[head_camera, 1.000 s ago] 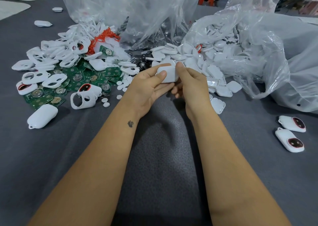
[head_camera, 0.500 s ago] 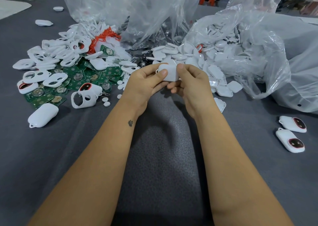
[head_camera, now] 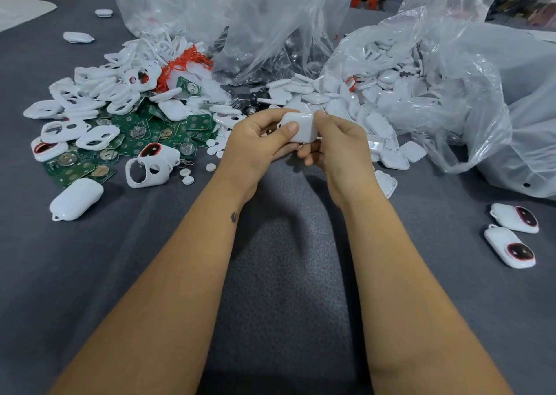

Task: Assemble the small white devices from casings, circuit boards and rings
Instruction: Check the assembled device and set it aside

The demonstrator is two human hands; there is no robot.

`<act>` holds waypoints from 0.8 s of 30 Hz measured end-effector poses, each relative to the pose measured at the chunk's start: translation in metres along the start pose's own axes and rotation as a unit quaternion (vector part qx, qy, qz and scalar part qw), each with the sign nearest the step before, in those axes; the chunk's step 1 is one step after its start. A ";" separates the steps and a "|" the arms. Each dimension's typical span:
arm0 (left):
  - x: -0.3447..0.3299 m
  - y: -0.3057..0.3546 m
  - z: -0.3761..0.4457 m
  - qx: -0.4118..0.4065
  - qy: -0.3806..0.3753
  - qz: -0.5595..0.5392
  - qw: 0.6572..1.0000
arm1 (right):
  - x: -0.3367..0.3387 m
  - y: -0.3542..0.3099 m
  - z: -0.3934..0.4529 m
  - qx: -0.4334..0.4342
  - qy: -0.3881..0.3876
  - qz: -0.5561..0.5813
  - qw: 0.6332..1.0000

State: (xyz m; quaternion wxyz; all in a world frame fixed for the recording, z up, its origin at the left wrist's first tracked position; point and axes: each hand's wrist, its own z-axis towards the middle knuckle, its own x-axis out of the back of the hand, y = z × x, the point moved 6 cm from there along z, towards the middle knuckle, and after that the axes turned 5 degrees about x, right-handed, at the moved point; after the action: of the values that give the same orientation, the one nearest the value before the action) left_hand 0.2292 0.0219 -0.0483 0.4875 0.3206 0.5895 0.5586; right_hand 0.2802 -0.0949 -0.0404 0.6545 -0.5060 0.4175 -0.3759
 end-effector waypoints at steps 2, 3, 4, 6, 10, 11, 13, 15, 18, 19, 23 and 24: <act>0.001 0.001 0.000 -0.005 0.004 0.003 1.000 | -0.001 0.001 0.000 0.007 -0.009 -0.001 1.000; 0.001 0.002 -0.001 -0.008 0.005 0.003 1.000 | -0.002 0.000 0.000 0.015 -0.016 -0.004 1.000; 0.000 0.003 -0.002 -0.011 0.005 0.004 1.000 | -0.002 0.000 0.000 0.024 -0.021 -0.010 0.999; -0.001 0.005 -0.004 -0.018 0.009 0.010 1.000 | 0.000 -0.001 -0.001 0.040 -0.018 -0.014 0.999; -0.002 0.007 -0.005 -0.032 0.025 0.014 0.999 | 0.003 0.000 -0.001 0.053 0.007 0.007 0.999; -0.002 0.007 -0.005 -0.037 0.028 0.015 0.999 | 0.003 0.000 -0.001 0.057 0.012 0.004 0.998; -0.002 0.007 -0.005 -0.047 0.039 0.023 0.998 | 0.003 0.000 -0.001 0.066 0.020 -0.005 0.998; 0.000 0.006 -0.005 -0.054 0.055 0.032 0.997 | 0.002 0.000 -0.002 0.074 0.031 -0.024 0.996; 0.001 0.006 -0.004 -0.056 0.076 0.045 0.995 | 0.001 -0.001 -0.002 0.091 0.042 -0.060 0.993; 0.002 0.006 -0.004 -0.057 0.080 0.049 0.994 | 0.001 -0.001 -0.001 0.094 0.039 -0.064 0.993; 0.003 0.004 -0.002 -0.046 0.086 0.031 0.995 | -0.004 -0.001 0.000 0.080 -0.010 -0.034 0.996; 0.005 0.003 -0.001 -0.039 0.094 0.020 0.995 | -0.006 -0.001 0.000 0.078 -0.033 -0.022 0.996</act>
State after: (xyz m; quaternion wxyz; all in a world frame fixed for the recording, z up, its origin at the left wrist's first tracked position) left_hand 0.2256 0.0270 -0.0465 0.4307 0.2595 0.6039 0.6185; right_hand 0.2775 -0.0896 -0.0383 0.6972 -0.4743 0.3536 -0.4049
